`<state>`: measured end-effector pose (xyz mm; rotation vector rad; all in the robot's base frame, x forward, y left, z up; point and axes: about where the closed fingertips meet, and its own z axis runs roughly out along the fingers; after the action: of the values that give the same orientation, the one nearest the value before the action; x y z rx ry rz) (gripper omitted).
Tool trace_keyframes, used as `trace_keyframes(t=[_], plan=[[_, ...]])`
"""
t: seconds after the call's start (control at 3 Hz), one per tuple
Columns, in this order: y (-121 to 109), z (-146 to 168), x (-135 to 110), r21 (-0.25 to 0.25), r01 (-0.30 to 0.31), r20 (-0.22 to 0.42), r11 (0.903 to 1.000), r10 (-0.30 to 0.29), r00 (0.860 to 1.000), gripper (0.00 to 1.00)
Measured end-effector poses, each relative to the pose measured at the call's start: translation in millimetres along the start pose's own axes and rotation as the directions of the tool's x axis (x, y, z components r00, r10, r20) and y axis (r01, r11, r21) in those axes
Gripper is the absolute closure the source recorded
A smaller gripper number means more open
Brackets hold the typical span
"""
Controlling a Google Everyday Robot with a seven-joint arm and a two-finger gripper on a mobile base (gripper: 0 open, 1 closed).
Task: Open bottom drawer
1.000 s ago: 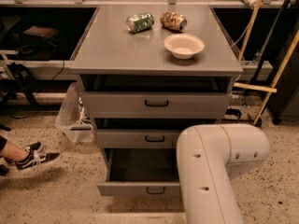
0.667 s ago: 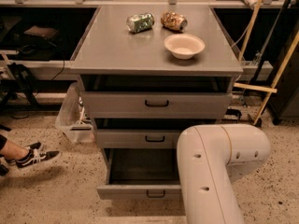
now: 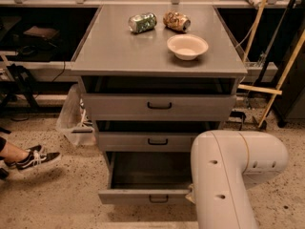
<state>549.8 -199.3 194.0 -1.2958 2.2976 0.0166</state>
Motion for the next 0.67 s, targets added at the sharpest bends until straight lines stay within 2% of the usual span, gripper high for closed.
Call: trace_keyframes(t=[0.67], plan=[[8.6, -4.0, 6.6, -0.007, 0.005, 0.019, 1.0000, -0.005, 1.000, 1.00]])
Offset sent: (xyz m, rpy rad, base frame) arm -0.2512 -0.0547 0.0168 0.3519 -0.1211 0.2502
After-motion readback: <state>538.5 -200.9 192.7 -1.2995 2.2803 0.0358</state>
